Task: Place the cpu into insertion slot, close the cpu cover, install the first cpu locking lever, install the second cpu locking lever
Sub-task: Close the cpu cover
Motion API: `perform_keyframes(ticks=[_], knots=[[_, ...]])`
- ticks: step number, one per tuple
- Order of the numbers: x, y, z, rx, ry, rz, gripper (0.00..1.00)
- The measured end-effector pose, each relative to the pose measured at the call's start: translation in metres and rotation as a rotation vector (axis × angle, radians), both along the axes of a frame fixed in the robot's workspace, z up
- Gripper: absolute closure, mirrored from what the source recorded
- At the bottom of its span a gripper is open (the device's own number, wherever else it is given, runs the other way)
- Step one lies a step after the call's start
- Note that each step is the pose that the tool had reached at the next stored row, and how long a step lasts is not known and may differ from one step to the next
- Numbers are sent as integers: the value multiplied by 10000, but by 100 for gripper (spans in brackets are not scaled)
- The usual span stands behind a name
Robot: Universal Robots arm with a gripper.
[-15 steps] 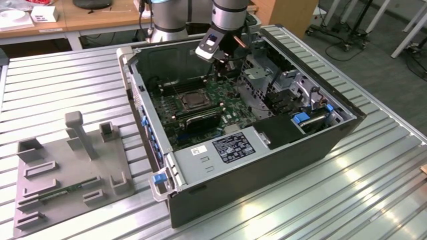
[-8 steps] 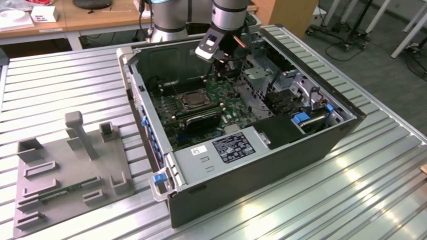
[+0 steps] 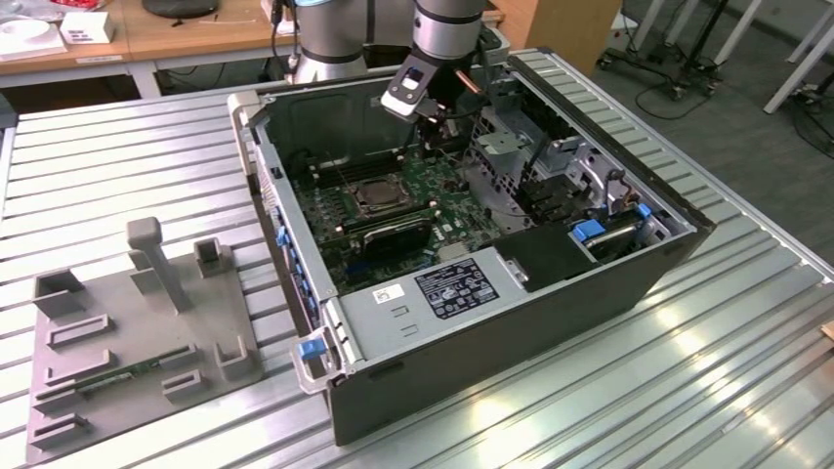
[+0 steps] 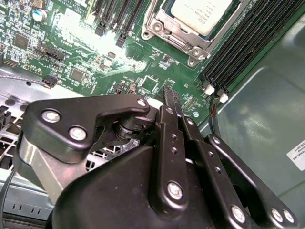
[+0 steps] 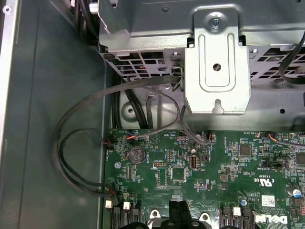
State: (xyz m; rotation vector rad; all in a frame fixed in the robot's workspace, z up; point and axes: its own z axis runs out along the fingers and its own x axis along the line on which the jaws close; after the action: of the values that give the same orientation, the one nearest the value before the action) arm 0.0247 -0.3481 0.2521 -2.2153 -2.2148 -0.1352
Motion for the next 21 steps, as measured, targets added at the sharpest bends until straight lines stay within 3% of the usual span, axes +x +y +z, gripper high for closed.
perform_keyframes(ticks=[7, 16, 21], knots=[[-23, 0, -1, 1, 0, -1, 90], [-312, 0, -10, -1, 0, 0, 90], [-418, 0, -20, -3, 0, 0, 90]])
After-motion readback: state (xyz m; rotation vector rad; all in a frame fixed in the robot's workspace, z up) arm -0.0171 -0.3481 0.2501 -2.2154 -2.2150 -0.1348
